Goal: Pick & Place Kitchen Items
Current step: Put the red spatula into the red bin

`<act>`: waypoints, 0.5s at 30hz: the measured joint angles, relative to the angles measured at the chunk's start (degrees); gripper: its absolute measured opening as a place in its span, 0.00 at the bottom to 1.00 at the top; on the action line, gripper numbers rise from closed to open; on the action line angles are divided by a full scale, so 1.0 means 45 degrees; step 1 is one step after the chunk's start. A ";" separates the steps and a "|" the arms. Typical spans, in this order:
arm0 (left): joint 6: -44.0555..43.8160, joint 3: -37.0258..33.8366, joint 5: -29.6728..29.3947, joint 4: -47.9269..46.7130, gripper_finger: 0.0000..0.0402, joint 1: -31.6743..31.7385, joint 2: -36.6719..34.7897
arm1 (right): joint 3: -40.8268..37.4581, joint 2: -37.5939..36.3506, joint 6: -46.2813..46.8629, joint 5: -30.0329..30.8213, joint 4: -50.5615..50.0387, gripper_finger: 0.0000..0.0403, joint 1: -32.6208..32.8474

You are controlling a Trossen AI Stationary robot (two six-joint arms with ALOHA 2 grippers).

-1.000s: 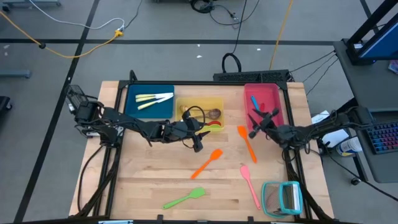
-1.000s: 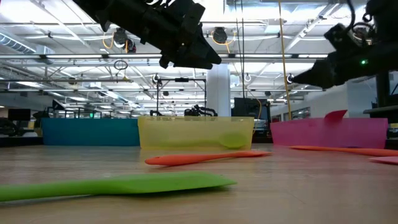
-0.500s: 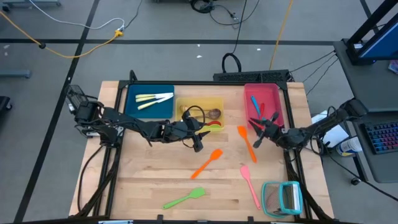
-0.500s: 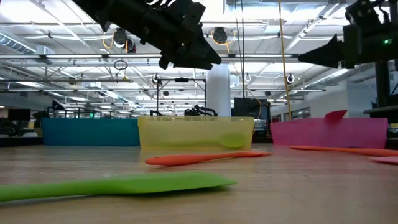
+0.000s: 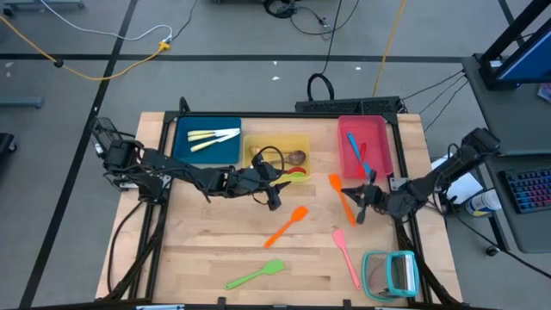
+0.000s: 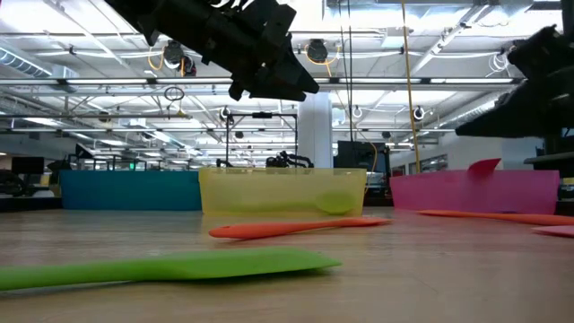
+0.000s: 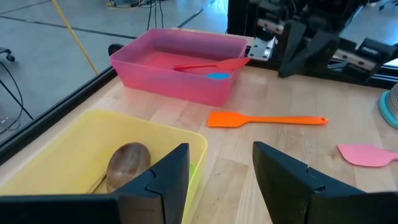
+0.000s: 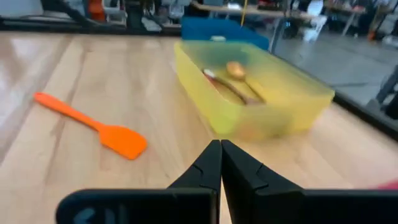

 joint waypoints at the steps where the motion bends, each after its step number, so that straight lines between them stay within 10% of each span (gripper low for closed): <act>1: 0.0019 0.0000 -0.0002 0.0002 0.45 0.0003 0.0000 | 0.0000 -0.0002 0.0349 0.0029 -0.0328 0.01 0.0070; 15: 0.0064 0.0000 0.0039 -0.0005 0.45 0.0027 0.0000 | -0.0005 -0.0108 0.2408 0.2137 -0.2824 0.00 0.0115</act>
